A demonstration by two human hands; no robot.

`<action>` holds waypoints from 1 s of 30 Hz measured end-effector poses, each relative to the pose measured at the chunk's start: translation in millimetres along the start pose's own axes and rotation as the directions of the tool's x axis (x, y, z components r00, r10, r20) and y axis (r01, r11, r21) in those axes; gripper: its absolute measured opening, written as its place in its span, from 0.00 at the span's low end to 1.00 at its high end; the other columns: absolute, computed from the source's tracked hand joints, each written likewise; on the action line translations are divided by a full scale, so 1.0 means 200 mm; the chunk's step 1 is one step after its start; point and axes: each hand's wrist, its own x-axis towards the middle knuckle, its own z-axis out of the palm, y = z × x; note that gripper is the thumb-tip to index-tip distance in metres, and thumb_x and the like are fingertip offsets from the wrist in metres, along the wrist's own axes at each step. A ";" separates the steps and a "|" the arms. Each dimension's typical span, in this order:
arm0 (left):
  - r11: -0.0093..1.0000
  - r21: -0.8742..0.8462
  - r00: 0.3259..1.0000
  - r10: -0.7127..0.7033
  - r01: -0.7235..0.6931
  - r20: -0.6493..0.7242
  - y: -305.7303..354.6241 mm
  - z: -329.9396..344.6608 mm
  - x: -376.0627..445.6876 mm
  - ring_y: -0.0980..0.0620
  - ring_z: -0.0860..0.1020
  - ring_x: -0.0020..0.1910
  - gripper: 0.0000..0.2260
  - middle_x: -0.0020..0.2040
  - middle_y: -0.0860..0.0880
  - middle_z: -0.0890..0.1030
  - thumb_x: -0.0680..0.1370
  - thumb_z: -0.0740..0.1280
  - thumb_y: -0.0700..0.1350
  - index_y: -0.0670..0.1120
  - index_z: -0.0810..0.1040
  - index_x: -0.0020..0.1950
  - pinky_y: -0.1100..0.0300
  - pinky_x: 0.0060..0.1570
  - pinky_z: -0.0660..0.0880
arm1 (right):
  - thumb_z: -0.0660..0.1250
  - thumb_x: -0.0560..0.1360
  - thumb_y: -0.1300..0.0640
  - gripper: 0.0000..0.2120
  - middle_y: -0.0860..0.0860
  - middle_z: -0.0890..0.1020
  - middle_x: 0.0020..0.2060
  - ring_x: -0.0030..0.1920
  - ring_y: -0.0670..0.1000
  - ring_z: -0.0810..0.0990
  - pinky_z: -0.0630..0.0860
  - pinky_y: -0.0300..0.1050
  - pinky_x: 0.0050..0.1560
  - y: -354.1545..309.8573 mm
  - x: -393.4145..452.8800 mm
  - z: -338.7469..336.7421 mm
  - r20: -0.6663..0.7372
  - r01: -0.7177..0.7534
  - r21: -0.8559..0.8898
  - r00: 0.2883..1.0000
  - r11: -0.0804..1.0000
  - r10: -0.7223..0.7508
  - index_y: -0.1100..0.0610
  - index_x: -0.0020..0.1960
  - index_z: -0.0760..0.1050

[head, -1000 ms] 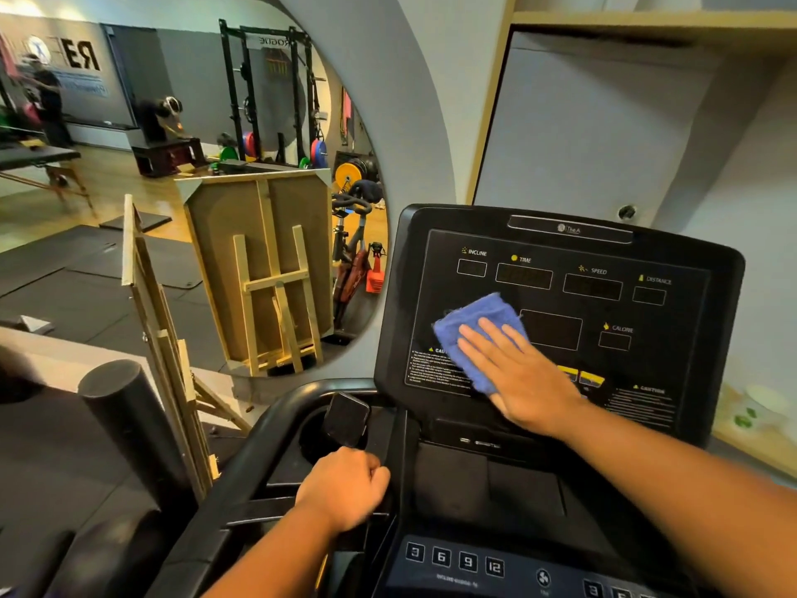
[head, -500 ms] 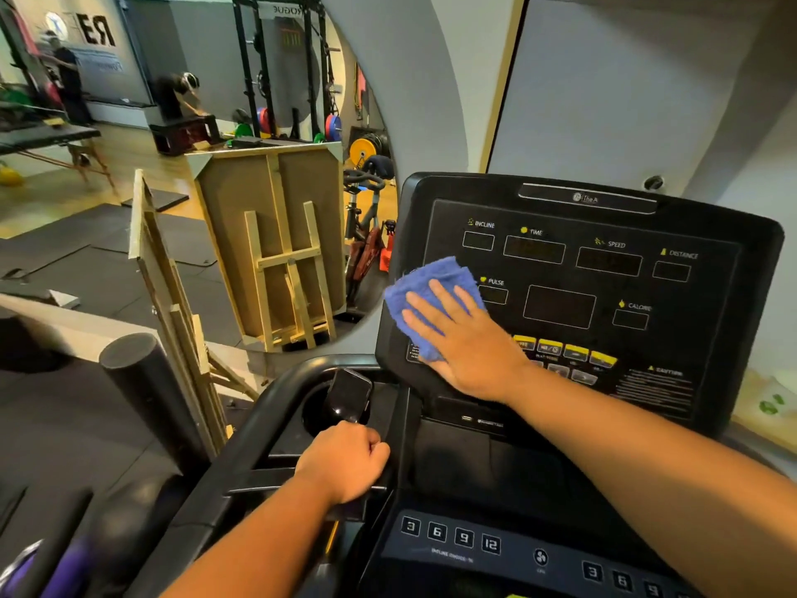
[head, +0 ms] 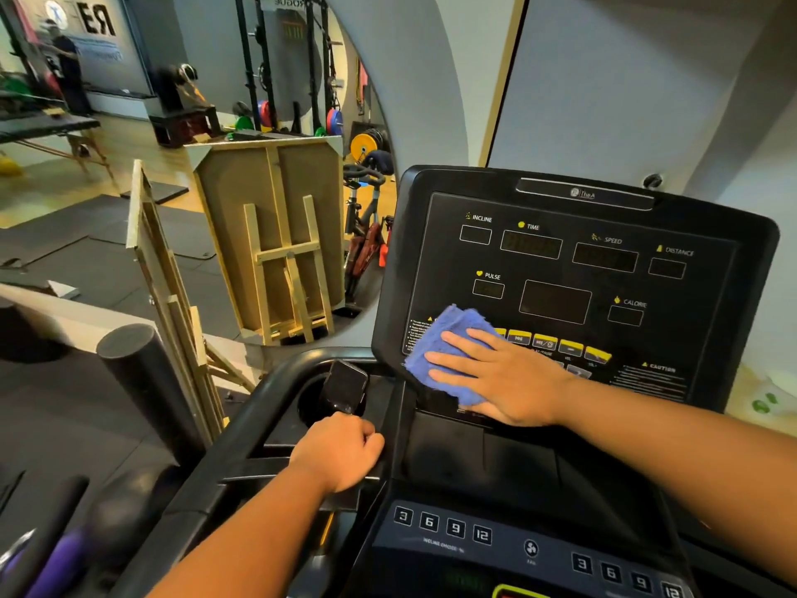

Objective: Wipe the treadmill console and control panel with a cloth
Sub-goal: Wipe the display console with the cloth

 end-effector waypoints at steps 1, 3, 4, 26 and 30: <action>1.000 -0.009 1.000 -0.007 0.007 -0.002 0.00 0.00 0.00 0.48 0.76 0.35 0.18 0.31 0.51 0.75 0.79 0.57 0.54 0.49 0.72 0.32 0.55 0.40 0.71 | 0.47 0.84 0.38 0.28 0.46 0.52 0.81 0.81 0.53 0.44 0.47 0.56 0.80 -0.03 0.10 -0.01 -0.025 0.004 0.005 1.000 1.000 -0.003 0.45 0.81 0.51; 1.000 -0.023 1.000 -0.017 0.017 -0.002 0.00 0.01 0.00 0.48 0.76 0.35 0.18 0.31 0.51 0.76 0.78 0.57 0.54 0.48 0.72 0.32 0.55 0.39 0.72 | 0.49 0.83 0.38 0.28 0.47 0.54 0.81 0.81 0.53 0.46 0.46 0.55 0.80 -0.09 0.27 -0.03 -0.069 -0.004 0.015 0.998 1.000 0.005 0.47 0.81 0.53; 1.000 -0.019 1.000 -0.022 0.022 -0.007 0.00 0.01 0.00 0.46 0.76 0.35 0.18 0.31 0.51 0.75 0.78 0.58 0.54 0.48 0.72 0.31 0.55 0.39 0.71 | 0.49 0.83 0.38 0.29 0.48 0.55 0.81 0.81 0.54 0.46 0.45 0.55 0.80 -0.11 0.31 -0.03 -0.086 -0.014 0.014 0.996 1.000 0.016 0.48 0.81 0.53; 1.000 -0.023 1.000 -0.018 0.018 -0.006 -0.01 0.01 0.00 0.51 0.80 0.37 0.18 0.35 0.50 0.81 0.79 0.57 0.56 0.48 0.78 0.38 0.54 0.43 0.77 | 0.51 0.83 0.39 0.30 0.49 0.54 0.81 0.81 0.54 0.49 0.48 0.54 0.79 0.13 0.06 -0.04 -0.176 -0.189 -0.053 0.968 0.981 0.177 0.50 0.81 0.54; 1.000 -0.012 1.000 -0.018 0.018 -0.001 -0.01 0.01 0.01 0.52 0.79 0.36 0.18 0.35 0.50 0.81 0.80 0.57 0.56 0.49 0.77 0.37 0.56 0.38 0.73 | 0.52 0.82 0.41 0.30 0.52 0.58 0.80 0.80 0.57 0.52 0.50 0.55 0.79 0.25 0.08 -0.14 -0.283 -0.410 0.021 0.872 0.912 0.399 0.54 0.80 0.56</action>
